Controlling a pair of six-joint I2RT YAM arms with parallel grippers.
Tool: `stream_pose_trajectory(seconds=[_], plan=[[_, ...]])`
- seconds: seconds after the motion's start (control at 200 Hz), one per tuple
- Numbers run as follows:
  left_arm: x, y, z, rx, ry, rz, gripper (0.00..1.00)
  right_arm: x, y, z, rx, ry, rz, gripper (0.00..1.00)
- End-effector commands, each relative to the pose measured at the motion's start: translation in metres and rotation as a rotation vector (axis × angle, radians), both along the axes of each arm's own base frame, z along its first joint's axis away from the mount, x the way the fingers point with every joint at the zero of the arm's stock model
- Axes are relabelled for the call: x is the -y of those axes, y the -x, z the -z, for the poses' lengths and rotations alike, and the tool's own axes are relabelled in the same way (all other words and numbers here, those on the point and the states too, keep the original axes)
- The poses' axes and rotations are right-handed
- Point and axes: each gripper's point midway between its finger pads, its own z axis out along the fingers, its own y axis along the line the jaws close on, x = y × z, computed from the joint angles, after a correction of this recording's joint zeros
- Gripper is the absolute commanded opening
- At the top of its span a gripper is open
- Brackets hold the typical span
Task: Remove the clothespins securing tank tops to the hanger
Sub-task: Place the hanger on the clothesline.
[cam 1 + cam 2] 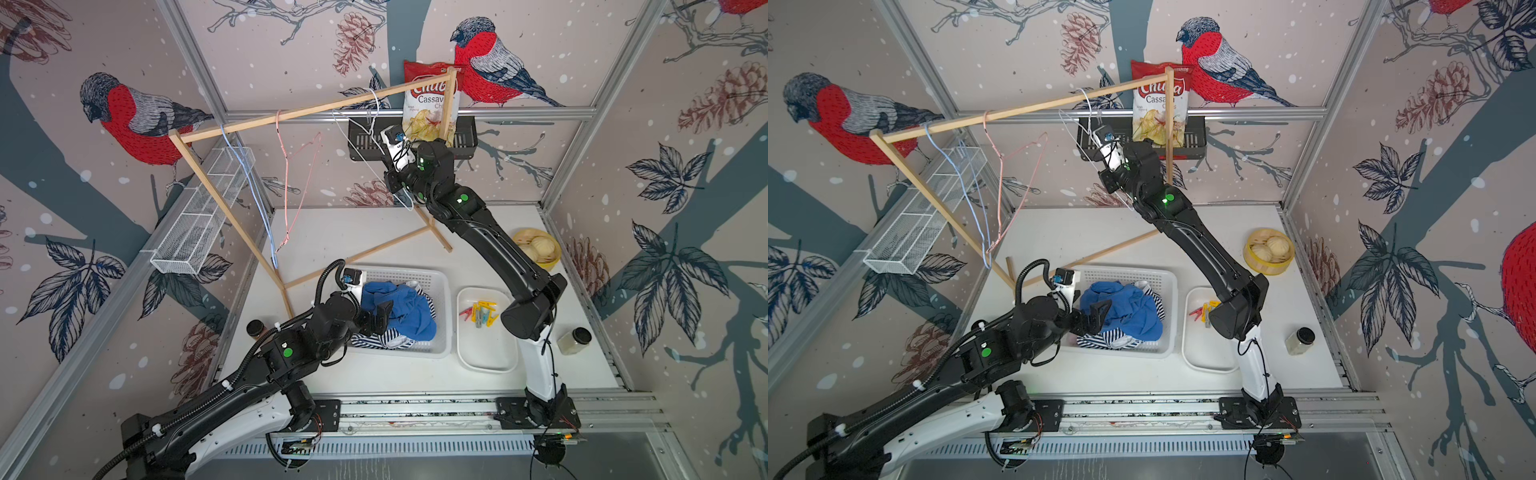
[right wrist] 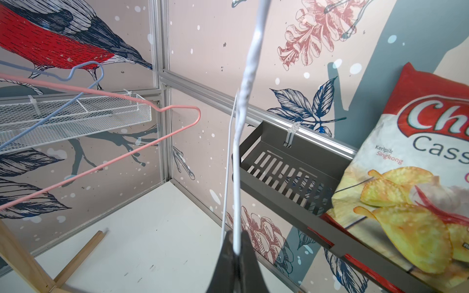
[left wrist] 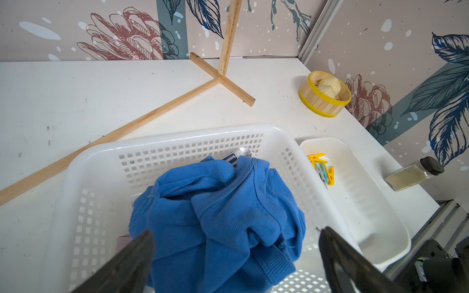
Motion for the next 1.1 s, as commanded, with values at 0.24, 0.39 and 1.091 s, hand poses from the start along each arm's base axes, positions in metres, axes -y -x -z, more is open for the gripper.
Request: stream_pose_trajectory(seconds=[0.24, 0.39, 1.091], plan=[[0.003, -0.002, -0.007, -0.002, 0.027, -0.008, 0.99, -0.005, -0.001, -0.007, -0.004, -0.064, -0.043, 0.12], [-0.001, 0.000, -0.006, -0.006, 0.031, -0.014, 0.99, -0.006, -0.002, -0.002, -0.029, -0.073, -0.054, 0.12], [-0.054, 0.004, -0.094, 0.503, 0.179, -0.130, 0.99, 0.110, 0.111, -0.066, 0.095, -0.136, 0.180, 1.00]])
